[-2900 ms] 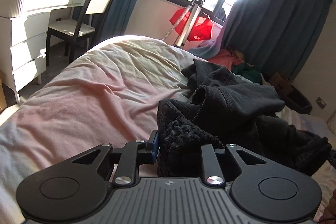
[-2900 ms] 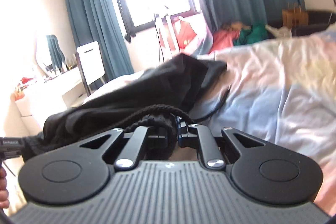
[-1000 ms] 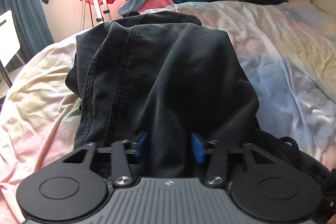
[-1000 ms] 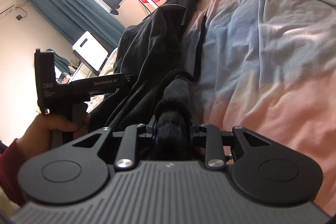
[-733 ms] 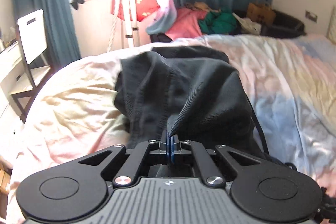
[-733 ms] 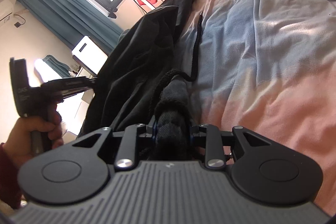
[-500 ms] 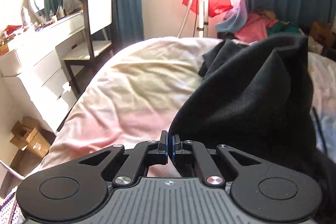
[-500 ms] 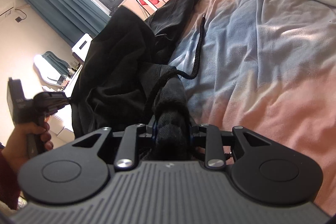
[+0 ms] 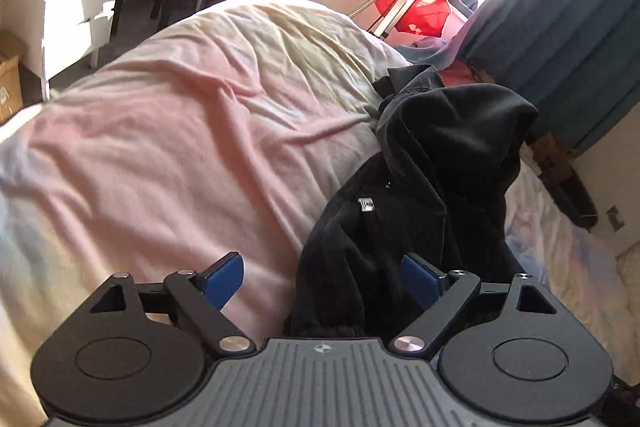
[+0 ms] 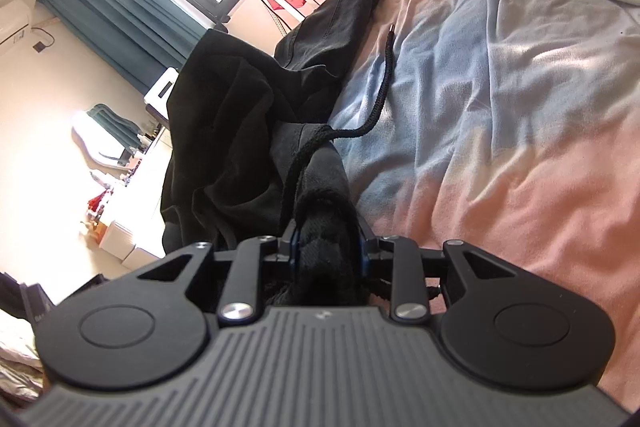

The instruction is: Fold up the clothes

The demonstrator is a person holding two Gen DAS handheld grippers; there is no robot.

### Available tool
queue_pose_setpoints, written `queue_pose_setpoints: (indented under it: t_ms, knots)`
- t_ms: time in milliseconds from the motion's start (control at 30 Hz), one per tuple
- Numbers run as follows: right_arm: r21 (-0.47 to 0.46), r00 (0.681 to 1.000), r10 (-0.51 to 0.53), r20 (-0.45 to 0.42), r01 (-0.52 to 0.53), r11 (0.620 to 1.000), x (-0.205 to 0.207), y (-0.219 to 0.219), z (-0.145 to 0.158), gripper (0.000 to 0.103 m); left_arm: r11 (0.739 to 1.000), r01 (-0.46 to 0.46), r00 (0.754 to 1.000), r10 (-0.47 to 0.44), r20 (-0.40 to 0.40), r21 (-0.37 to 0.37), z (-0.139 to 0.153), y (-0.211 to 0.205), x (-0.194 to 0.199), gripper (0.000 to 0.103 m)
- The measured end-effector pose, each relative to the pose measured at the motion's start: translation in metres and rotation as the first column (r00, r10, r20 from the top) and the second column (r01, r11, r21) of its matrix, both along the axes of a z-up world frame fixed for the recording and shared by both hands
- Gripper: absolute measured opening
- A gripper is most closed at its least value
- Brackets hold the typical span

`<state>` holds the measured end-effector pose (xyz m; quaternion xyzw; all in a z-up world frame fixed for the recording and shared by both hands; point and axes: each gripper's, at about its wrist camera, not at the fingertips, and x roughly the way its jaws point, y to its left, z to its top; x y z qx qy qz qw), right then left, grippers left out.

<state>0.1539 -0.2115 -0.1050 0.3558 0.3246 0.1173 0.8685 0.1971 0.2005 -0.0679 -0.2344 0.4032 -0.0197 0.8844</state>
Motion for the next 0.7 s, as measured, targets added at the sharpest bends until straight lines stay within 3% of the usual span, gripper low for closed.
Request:
queue_pose_setpoints:
  t_ms: [167, 367, 433, 533, 600, 667, 700]
  knots:
    - [0.006, 1.0, 0.01, 0.025, -0.01, 1.0, -0.003, 0.002, 0.004, 0.03, 0.998, 0.039, 0.997, -0.042, -0.068, -0.046, -0.019, -0.012, -0.004, 0.088]
    - [0.06, 0.99, 0.027, 0.141, -0.035, 0.998, -0.015, 0.004, 0.021, 0.03, 0.992, 0.081, 0.985, -0.095, -0.142, -0.098, -0.041, -0.026, -0.009, 0.089]
    - [0.029, 0.986, 0.04, 0.163, -0.045, 0.999, -0.016, 0.008, 0.026, 0.03, 0.994, 0.102, 0.988, -0.106, -0.116, -0.041, -0.039, -0.031, -0.012, 0.087]
    - [-0.013, 0.989, 0.044, 0.144, -0.042, 0.999, -0.014, 0.013, 0.025, 0.03, 0.991, 0.13, 0.989, -0.126, -0.077, 0.045, -0.035, -0.039, -0.017, 0.07]
    - [-0.042, 0.992, 0.043, 0.122, -0.038, 0.998, -0.012, 0.014, 0.023, 0.03, 0.986, 0.141, 0.989, -0.137, -0.052, 0.09, -0.033, -0.043, -0.021, 0.047]
    - [-0.062, 0.994, 0.044, 0.098, -0.038, 0.997, -0.011, 0.016, 0.02, 0.033, 0.996, 0.085, 0.996, -0.086, -0.021, -0.027, -0.029, -0.024, -0.025, 0.027]
    - [-0.073, 0.995, 0.043, 0.087, -0.037, 0.997, -0.01, 0.018, 0.018, 0.034, 0.995, 0.058, 0.998, -0.059, -0.007, -0.086, -0.027, -0.014, -0.028, 0.025]
